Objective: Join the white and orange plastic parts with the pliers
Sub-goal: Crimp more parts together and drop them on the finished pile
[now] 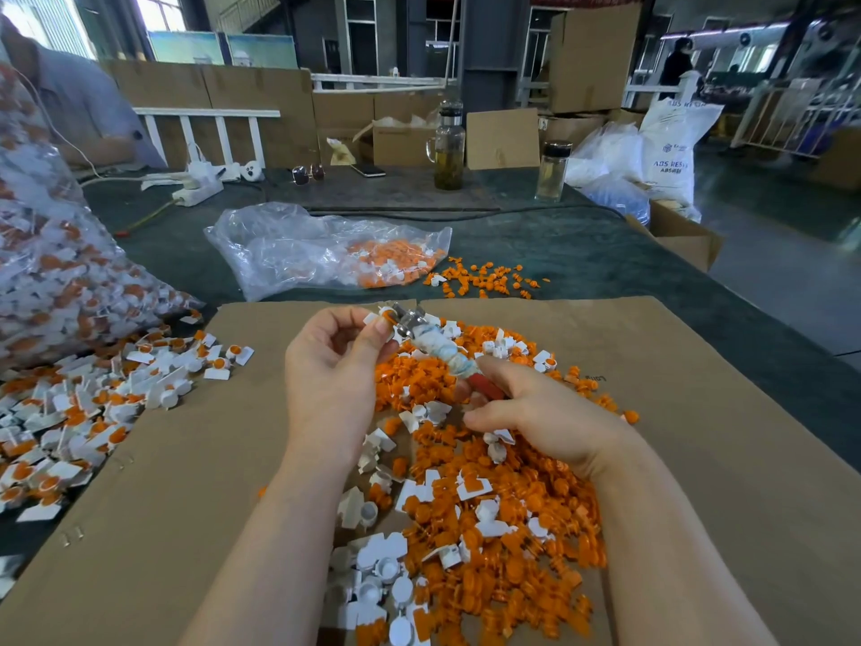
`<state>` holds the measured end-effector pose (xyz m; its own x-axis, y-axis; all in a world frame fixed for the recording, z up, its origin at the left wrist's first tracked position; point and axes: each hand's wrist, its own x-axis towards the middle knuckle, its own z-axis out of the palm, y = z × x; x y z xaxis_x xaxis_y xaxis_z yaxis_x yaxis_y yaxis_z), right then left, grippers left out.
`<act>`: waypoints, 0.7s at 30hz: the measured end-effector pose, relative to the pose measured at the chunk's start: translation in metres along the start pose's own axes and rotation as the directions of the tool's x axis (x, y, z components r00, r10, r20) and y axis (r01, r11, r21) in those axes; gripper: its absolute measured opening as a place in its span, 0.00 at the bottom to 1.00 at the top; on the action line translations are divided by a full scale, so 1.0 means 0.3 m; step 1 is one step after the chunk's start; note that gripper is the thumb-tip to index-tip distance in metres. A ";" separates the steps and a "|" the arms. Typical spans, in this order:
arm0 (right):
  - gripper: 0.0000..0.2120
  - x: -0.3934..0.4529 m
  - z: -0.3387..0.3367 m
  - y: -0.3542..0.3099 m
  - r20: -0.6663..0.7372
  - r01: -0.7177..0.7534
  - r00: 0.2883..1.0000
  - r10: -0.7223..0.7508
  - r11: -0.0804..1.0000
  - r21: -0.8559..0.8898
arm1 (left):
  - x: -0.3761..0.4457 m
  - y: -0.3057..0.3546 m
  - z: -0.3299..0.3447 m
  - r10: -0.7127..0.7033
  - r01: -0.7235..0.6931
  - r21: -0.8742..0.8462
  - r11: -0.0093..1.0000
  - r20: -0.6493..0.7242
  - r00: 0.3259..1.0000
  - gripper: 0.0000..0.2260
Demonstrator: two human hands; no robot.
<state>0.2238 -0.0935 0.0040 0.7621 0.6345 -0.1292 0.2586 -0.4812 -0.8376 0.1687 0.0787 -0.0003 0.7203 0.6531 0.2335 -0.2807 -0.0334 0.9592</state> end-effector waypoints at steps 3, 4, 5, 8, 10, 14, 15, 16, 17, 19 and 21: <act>0.15 0.011 0.002 0.005 0.006 0.018 1.000 -0.018 0.998 -0.061 | 0.002 -0.002 -0.005 0.002 -0.002 0.001 1.000 0.007 1.000 0.04; 0.12 0.014 0.005 0.004 0.007 0.032 0.999 -0.031 0.996 -0.087 | 0.001 -0.001 -0.006 0.000 0.000 -0.003 1.000 0.007 1.000 0.04; 0.11 0.019 0.008 0.004 0.006 0.046 0.999 -0.046 0.993 -0.112 | 0.001 -0.001 -0.006 -0.004 0.004 -0.010 1.000 0.005 1.000 0.04; 0.15 0.032 0.021 0.001 0.001 0.066 0.998 -0.066 0.988 -0.141 | -0.002 0.001 -0.006 -0.017 0.016 -0.040 0.999 -0.010 1.000 0.05; 0.17 0.037 0.029 0.000 -0.005 0.073 0.997 -0.074 0.987 -0.140 | -0.003 0.003 -0.006 -0.022 0.022 -0.046 0.999 -0.016 1.000 0.04; 0.15 0.039 0.031 0.001 -0.036 0.100 0.993 -0.109 0.974 -0.205 | -0.003 0.007 -0.006 -0.050 0.049 -0.058 0.997 -0.020 0.999 0.04; 0.15 0.041 0.032 0.001 -0.050 0.092 0.993 -0.105 0.972 -0.215 | -0.002 0.007 -0.006 -0.058 0.057 -0.062 0.996 -0.020 0.998 0.04; 0.16 0.042 0.034 0.001 -0.062 0.089 0.993 -0.105 0.970 -0.228 | -0.002 0.007 -0.007 -0.064 0.063 -0.069 0.996 -0.019 0.998 0.04; 0.15 0.044 0.036 0.001 -0.070 0.088 0.992 -0.108 0.966 -0.242 | -0.002 0.007 -0.008 -0.069 0.067 -0.076 0.995 -0.017 0.998 0.04; 0.13 0.045 0.040 -0.002 -0.077 0.094 0.990 -0.117 0.961 -0.261 | -0.002 0.006 -0.010 -0.075 0.074 -0.085 0.994 -0.015 0.997 0.04; 0.13 0.046 0.040 -0.003 -0.074 0.093 0.990 -0.117 0.959 -0.266 | 0.001 0.007 -0.014 -0.095 0.094 -0.093 0.991 -0.012 0.995 0.04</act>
<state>0.2270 -0.0770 -0.0033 0.7685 0.6398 0.0095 0.4774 -0.5635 -0.6742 0.1657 0.0820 0.0011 0.7359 0.6626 0.1393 -0.2697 0.0982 0.9579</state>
